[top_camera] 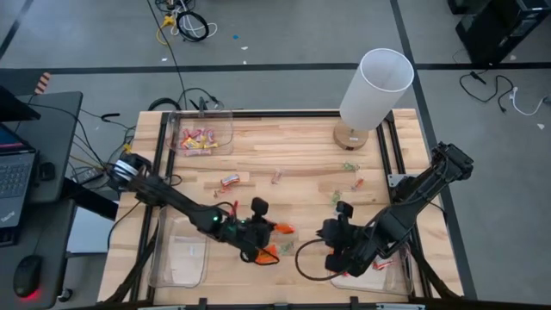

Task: Sort candy
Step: Put the chocolate into the bottom right transparent bin

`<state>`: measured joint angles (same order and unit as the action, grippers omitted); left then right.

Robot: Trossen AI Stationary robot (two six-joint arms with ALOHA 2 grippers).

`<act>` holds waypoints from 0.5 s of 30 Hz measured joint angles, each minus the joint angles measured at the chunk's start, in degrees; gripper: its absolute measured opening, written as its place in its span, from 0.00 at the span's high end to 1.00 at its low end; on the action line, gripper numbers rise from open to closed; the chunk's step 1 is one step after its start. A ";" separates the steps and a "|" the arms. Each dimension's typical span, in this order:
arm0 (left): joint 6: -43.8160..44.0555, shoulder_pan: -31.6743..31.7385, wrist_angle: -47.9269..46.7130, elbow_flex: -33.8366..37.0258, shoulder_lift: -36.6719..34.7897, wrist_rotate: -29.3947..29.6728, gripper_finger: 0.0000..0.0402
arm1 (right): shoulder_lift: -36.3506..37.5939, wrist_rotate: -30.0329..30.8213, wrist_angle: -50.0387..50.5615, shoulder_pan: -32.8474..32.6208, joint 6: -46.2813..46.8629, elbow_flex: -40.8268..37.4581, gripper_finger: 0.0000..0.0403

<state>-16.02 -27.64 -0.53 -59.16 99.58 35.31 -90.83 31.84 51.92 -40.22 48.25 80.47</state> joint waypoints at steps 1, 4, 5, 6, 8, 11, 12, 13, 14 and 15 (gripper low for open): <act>-1.72 -0.51 -1.36 -1.12 -0.27 3.43 0.95 | 0.00 -0.03 -0.73 0.04 -0.75 0.00 0.95; -8.20 -2.20 -2.68 -3.11 -0.74 12.92 0.95 | 0.00 -0.21 -2.36 0.60 -2.21 0.00 0.91; -10.71 -2.71 -2.71 -3.59 -0.71 15.86 0.95 | 0.00 -0.20 -2.94 0.78 -2.14 0.00 0.89; -13.31 -3.28 -2.46 -3.94 -0.71 18.21 0.95 | 0.00 -0.15 -3.34 1.08 -1.99 0.00 0.87; -18.03 -4.13 -1.68 -4.31 -0.71 23.00 0.95 | 0.00 -0.14 -4.53 1.75 -1.84 0.00 0.82; -24.19 -5.19 0.53 -4.39 -0.70 28.11 0.95 | 0.00 -0.47 -5.86 2.99 -1.66 0.00 0.76; -26.38 -5.54 1.43 -4.39 -0.68 29.30 0.95 | 0.00 -1.10 -6.53 3.38 -2.12 0.00 0.74; -28.77 -5.80 2.48 -4.39 -0.67 30.10 0.95 | 0.00 -1.57 -6.90 3.84 -2.88 0.00 0.72; -31.26 -6.00 3.25 -4.39 -0.67 30.82 0.95 | 0.00 -1.77 -7.50 4.28 -3.26 0.00 0.70; -34.05 -6.21 4.06 -4.39 -0.67 31.58 0.95 | 0.00 -1.82 -8.25 4.68 -3.23 0.00 0.68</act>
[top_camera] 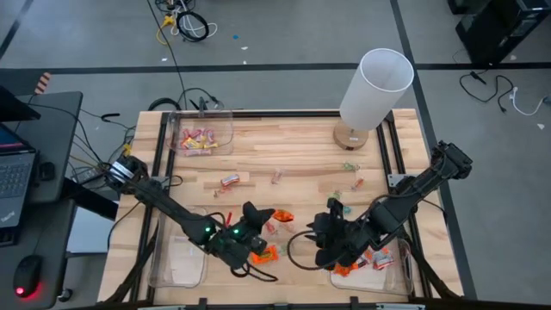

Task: Sort candy
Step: Put the chocolate into the bottom right transparent bin

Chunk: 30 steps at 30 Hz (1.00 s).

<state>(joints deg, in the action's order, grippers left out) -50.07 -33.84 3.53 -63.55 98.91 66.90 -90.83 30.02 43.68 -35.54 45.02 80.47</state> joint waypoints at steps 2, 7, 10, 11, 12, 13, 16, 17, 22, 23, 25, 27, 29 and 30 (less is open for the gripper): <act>-4.42 -0.33 1.79 0.00 0.02 1.46 0.95 | 0.00 0.00 -1.22 1.11 0.37 0.00 0.64; -11.92 -0.57 5.17 0.00 0.02 8.11 0.95 | 0.00 -0.07 -7.12 3.99 1.77 0.00 0.55; -16.23 -0.57 6.10 -0.02 0.02 12.88 0.95 | 0.00 -1.57 -10.51 6.01 1.96 0.00 0.51; -17.53 -0.57 6.11 -0.02 0.02 14.88 0.95 | 0.00 -2.08 -11.85 6.64 1.86 0.00 0.50; -18.31 -0.57 5.80 -0.02 0.02 16.62 0.95 | 0.00 -2.59 -12.94 7.26 1.62 0.00 0.48; -18.34 -0.55 5.43 -0.02 0.02 17.96 0.96 | 0.00 -3.07 -13.89 7.93 1.25 0.00 0.47; -17.60 -0.39 5.89 -0.02 0.02 18.08 0.96 | 0.00 -4.02 -16.01 9.74 -0.02 0.00 0.44; -17.12 -0.37 6.00 -0.02 0.02 17.88 0.96 | 0.00 -4.19 -16.26 10.38 -0.13 0.00 0.43; -13.91 -0.31 6.04 -0.02 0.02 17.88 0.97 | 0.00 -6.95 -14.80 14.30 -1.51 0.00 0.41; -13.59 -0.30 6.01 -0.02 0.02 17.89 0.97 | 0.00 -7.89 -14.16 15.13 -1.63 0.00 0.41; -12.66 -0.28 5.96 -0.02 0.02 17.92 0.97 | 0.00 -8.88 -12.49 16.68 -1.74 0.00 0.40; -12.21 -0.29 5.91 -0.02 0.02 17.92 0.97 | 0.00 -9.13 -11.12 18.11 -1.79 0.00 0.40; -12.23 -0.29 5.89 -0.02 0.02 17.92 0.97 | 0.00 -10.02 -10.96 19.41 -2.49 0.00 0.39; -12.21 -0.29 5.86 -0.02 0.02 17.94 0.97 | 0.00 -11.10 -11.21 20.01 -3.07 0.00 0.39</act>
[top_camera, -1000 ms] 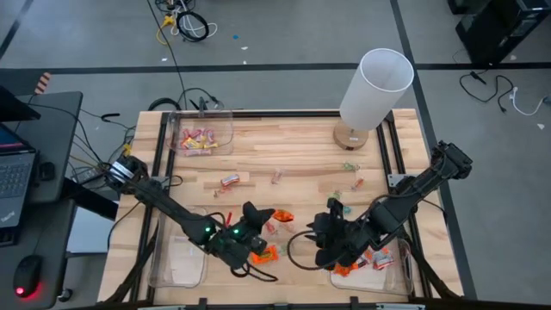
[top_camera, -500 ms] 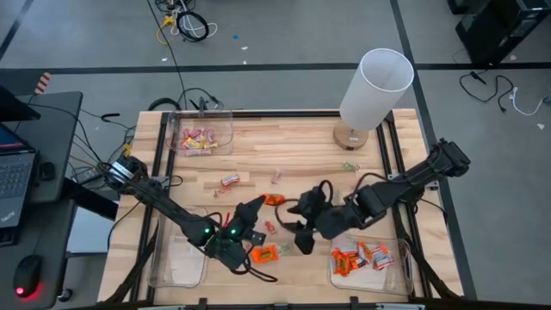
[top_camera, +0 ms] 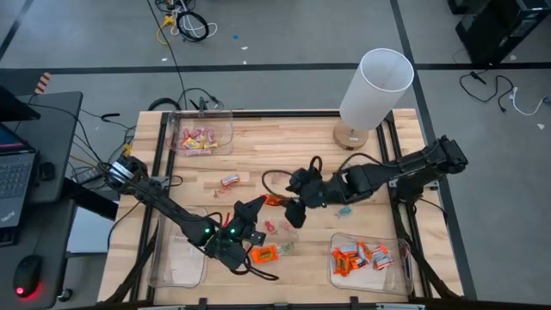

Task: Sort candy
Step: Put the chocolate into the bottom right transparent bin

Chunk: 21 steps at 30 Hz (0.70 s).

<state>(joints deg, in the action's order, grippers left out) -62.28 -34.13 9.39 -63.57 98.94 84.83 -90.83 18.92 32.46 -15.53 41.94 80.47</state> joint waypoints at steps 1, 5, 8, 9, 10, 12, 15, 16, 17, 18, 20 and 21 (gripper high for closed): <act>-0.01 0.00 0.01 0.00 0.01 0.01 0.97 | 0.00 -1.27 -0.52 0.57 -0.37 0.00 0.39; 0.00 0.00 0.00 0.00 0.02 0.03 0.97 | 0.00 -6.03 -4.75 1.88 -2.08 0.00 0.38; 0.00 0.00 0.12 0.00 0.02 1.14 0.97 | 0.00 -9.67 -6.26 2.19 -2.69 0.00 0.40; 0.04 0.00 0.12 0.00 0.02 1.52 0.97 | 0.00 -10.22 -6.30 2.19 -2.67 0.00 0.41; 0.26 0.01 -0.02 0.00 0.02 1.90 0.97 | 0.00 -10.58 -6.31 2.21 -2.63 0.00 0.42; 0.93 0.26 -0.02 0.00 0.04 2.20 0.97 | 0.00 -10.69 -6.29 2.25 -2.57 0.00 0.46; 1.31 0.65 -0.04 0.02 0.04 2.52 0.97 | 0.00 -10.71 -6.43 2.25 -2.50 0.00 0.53; 1.41 0.67 -0.04 0.01 0.04 2.58 0.97 | 0.00 -10.69 -6.44 2.25 -2.50 0.00 0.56; 1.45 0.68 0.01 0.02 0.04 2.59 0.97 | 0.00 -10.69 -6.33 2.25 -2.50 0.00 0.59; 1.45 0.70 0.09 0.02 0.04 2.58 0.97 | 0.00 -10.69 -6.15 2.26 -2.52 0.00 0.62; 1.49 0.70 0.23 0.02 0.04 2.53 0.97 | 0.00 -10.62 -5.58 2.60 -2.53 0.00 0.68; 1.64 0.70 0.24 0.02 0.04 2.52 0.97 | 0.00 -10.49 -5.27 2.71 -2.57 0.00 0.72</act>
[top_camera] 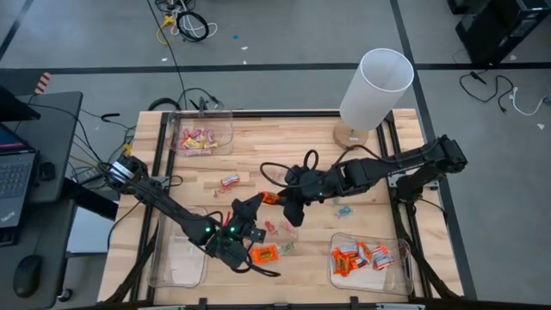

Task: Sort candy
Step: Put the chocolate into the bottom right transparent bin

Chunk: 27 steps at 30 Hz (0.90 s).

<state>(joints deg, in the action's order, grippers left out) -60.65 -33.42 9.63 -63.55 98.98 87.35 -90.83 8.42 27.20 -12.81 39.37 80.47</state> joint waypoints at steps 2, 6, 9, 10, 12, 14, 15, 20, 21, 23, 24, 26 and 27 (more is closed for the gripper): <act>1.11 0.08 -0.06 0.00 0.00 0.02 0.97 | 0.00 0.35 0.35 0.30 -0.51 0.00 0.77; 2.63 0.06 -0.09 0.00 0.00 0.09 0.97 | 0.00 0.46 0.57 0.62 -2.09 0.00 0.88; 2.85 0.06 -0.11 0.00 0.00 0.29 0.97 | 0.00 1.17 0.71 0.63 -3.80 0.00 0.97; 3.17 0.06 -0.11 0.00 0.00 0.37 0.97 | 0.00 1.61 0.73 0.63 -4.52 0.00 0.98; 4.78 0.08 -0.22 0.00 0.00 0.46 0.97 | 0.00 2.59 1.00 0.61 -5.00 0.00 0.98; 6.68 0.08 -0.35 0.00 0.00 0.33 0.97 | 0.00 2.69 1.48 0.61 -5.38 0.00 0.99; 7.08 0.08 -0.33 0.00 0.00 0.18 0.97 | 0.00 2.70 1.71 0.61 -5.74 0.00 0.99; 11.88 0.10 -0.49 0.00 0.02 -1.54 0.96 | 0.00 2.82 3.08 0.60 -6.56 0.02 1.00; 12.89 0.10 -0.63 0.02 0.02 -1.84 0.96 | 0.00 2.82 3.23 0.59 -6.61 0.02 1.00; 13.31 0.08 -0.71 0.02 0.02 -2.63 0.94 | 0.00 2.82 3.54 0.59 -7.25 0.02 1.00; 13.38 0.08 -0.71 0.00 0.02 -2.98 0.92 | 0.00 2.82 3.71 0.59 -7.53 0.02 1.00; 14.40 0.03 -0.73 0.02 0.02 -3.23 0.87 | 0.00 2.86 4.26 0.59 -8.02 0.02 1.00; 15.25 0.02 -0.77 0.02 0.02 -3.28 0.84 | 0.00 2.87 4.64 0.59 -8.10 0.02 1.00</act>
<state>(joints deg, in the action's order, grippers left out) -45.40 -33.41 8.85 -63.53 99.00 84.07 -90.83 11.29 31.84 -12.23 31.27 80.49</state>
